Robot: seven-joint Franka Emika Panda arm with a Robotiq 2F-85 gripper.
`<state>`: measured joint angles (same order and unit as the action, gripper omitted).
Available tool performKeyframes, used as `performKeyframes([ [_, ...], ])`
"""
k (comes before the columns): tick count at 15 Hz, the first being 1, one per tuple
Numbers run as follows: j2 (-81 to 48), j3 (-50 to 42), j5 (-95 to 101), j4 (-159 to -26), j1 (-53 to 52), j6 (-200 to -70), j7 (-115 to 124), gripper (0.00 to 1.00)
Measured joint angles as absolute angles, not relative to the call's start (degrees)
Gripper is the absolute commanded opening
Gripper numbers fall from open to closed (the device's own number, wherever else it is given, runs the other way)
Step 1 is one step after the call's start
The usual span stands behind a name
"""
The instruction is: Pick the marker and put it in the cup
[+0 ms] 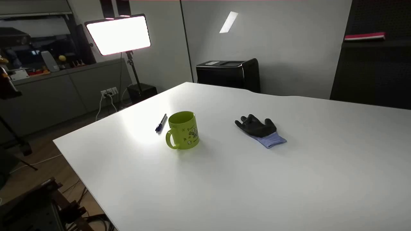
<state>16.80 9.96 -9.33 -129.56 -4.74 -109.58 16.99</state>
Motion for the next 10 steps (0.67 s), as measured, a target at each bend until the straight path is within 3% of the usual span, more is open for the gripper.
performKeyframes([
  [10, 13.83, 9.43, -10.91, -133.59, -8.35, -108.57, -2.33, 1.00],
])
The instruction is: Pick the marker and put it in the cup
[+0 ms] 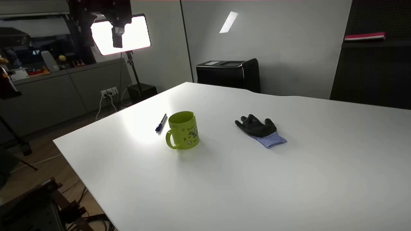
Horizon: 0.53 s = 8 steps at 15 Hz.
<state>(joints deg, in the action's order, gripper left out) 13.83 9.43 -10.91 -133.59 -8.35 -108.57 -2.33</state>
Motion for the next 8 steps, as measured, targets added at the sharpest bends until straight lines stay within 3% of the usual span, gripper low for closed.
performKeyframes([
  [8, 3.45, 8.40, -10.61, -132.05, -8.34, -109.75, -10.37, 1.00],
])
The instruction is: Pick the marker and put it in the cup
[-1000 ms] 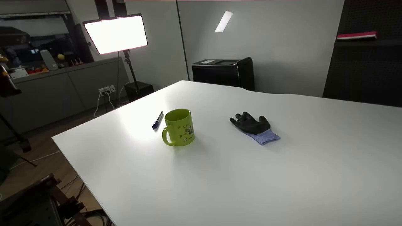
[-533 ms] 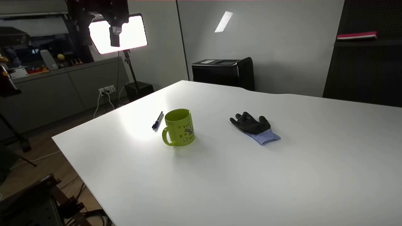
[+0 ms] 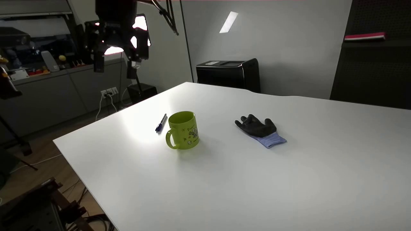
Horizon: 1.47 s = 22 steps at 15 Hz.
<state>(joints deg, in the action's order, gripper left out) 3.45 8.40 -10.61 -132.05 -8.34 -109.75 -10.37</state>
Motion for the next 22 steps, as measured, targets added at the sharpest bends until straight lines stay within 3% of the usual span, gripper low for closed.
performKeyframes([
  [10, -10.32, 9.87, -9.09, -123.80, -9.18, -116.97, -10.51, 1.00],
  [22, -12.51, 10.06, -6.70, -121.63, -9.32, -117.42, -10.26, 1.00],
])
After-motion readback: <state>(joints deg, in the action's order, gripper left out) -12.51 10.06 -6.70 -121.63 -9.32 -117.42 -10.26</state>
